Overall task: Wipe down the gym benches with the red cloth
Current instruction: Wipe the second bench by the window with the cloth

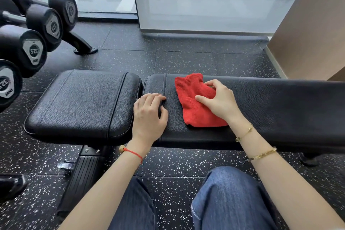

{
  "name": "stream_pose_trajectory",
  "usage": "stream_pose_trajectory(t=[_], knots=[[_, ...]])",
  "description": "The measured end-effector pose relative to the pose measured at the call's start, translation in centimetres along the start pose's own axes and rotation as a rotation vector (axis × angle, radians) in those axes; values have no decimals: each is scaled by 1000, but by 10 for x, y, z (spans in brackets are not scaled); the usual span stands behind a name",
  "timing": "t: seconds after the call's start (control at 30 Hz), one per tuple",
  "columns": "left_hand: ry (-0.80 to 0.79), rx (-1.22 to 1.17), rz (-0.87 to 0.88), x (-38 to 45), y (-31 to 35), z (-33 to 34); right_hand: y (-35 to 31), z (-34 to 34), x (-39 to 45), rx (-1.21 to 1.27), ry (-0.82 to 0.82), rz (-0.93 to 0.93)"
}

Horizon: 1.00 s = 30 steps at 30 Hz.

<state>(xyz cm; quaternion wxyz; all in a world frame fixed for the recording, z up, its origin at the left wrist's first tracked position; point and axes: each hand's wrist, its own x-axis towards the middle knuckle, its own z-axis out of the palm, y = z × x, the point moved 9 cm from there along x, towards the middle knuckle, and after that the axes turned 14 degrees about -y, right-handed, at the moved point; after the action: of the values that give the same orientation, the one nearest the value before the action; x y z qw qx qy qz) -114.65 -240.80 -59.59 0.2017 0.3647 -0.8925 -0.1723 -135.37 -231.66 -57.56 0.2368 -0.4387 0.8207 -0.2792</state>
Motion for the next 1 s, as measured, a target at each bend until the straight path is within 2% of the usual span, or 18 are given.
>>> stream_pose_trajectory(t=[0.13,0.4,0.47,0.57,0.7,0.83,1.0], knots=[[5,10,2,-1,1,-1,2,-3,-2,42,-25,-22],[11,54,5,0,1,0,15,0,10,170,-183,-62],[-9,99,-3,-1,4,-1,17,0,11,258,-177,-81],[-41,104,-32,0,17,-15,14,1,7,538,-216,-36],[-67,81,-98,4,45,-63,-7,-4,-13,886,-309,114],[-122,72,-146,4,83,-129,-51,-35,-48,1006,-370,223],[-216,53,-205,-3,151,-234,-137,-113,-106,1123,-504,317]])
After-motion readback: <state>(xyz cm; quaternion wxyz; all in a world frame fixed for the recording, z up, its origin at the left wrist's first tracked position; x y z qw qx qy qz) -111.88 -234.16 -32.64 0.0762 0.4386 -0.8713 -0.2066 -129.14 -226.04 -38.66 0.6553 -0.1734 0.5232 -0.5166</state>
